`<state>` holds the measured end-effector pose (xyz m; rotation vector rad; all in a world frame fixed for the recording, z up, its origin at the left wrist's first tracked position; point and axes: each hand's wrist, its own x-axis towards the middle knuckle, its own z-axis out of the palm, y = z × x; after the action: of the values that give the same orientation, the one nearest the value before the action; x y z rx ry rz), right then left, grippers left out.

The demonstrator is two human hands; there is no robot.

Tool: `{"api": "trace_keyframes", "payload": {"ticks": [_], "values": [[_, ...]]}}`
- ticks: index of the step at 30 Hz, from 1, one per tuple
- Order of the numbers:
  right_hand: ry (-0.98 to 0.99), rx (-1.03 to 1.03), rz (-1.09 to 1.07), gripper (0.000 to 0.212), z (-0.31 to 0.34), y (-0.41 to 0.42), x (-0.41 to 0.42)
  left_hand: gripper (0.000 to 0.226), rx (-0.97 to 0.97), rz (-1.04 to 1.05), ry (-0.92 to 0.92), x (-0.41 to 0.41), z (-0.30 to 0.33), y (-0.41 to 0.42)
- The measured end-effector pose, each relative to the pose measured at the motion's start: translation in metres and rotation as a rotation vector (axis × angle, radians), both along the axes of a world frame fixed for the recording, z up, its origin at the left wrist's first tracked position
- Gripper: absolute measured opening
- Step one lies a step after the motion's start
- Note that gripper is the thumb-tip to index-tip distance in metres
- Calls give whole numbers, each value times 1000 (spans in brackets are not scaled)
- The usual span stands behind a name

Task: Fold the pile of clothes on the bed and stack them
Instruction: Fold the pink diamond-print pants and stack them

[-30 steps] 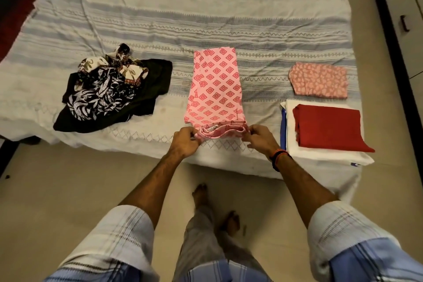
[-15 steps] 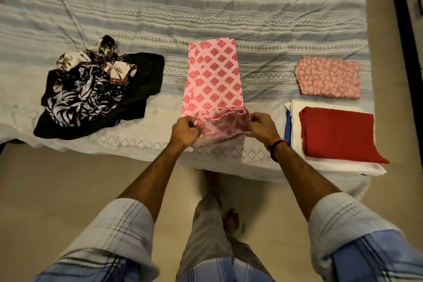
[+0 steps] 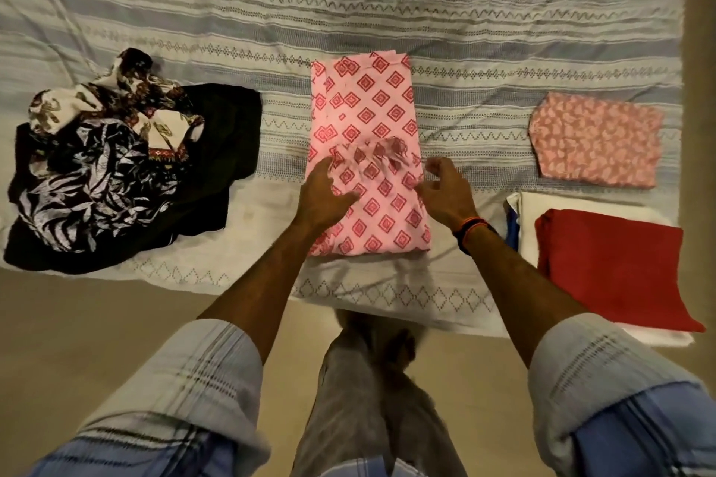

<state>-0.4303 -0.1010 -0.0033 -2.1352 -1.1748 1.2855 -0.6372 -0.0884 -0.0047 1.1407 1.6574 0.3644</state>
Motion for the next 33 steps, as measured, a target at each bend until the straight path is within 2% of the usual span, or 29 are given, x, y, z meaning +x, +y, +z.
{"api": "trace_keyframes", "payload": {"ticks": [6, 9, 11, 15, 19, 23, 25, 27, 29, 33], "values": [[-92, -148, 317, 42, -34, -24, -7, 78, -60, -177, 132, 3, -38, -27], [-127, -213, 419, 49, -54, -31, -12, 82, -88, -165, 247, 2, -64, -38], [-150, -227, 380, 56, -66, -34, -15, 80, -144, -127, 304, -4, -74, -44], [-235, -247, 199, 66, -90, -47, -11, 59, -240, -88, 300, -15, -92, -53], [-283, -286, 152, 64, -108, -59, -3, 46, -225, -99, 329, -20, -101, -58], [-294, -301, 53, 64, -113, -58, 0, 57, -250, -119, 293, -27, -107, -58], [-197, -330, -44, 59, -113, -58, 1, 65, -273, -155, 286, -31, -106, -57], [-112, -357, -134, 50, -111, -59, 4, 58, -289, -176, 311, -37, -105, -57], [-132, -334, -179, 42, -110, -61, 9, 47, -301, -139, 365, -46, -106, -56], [-168, -349, -199, 33, -113, -65, 14, 49, -321, -92, 420, -55, -107, -58]]}}
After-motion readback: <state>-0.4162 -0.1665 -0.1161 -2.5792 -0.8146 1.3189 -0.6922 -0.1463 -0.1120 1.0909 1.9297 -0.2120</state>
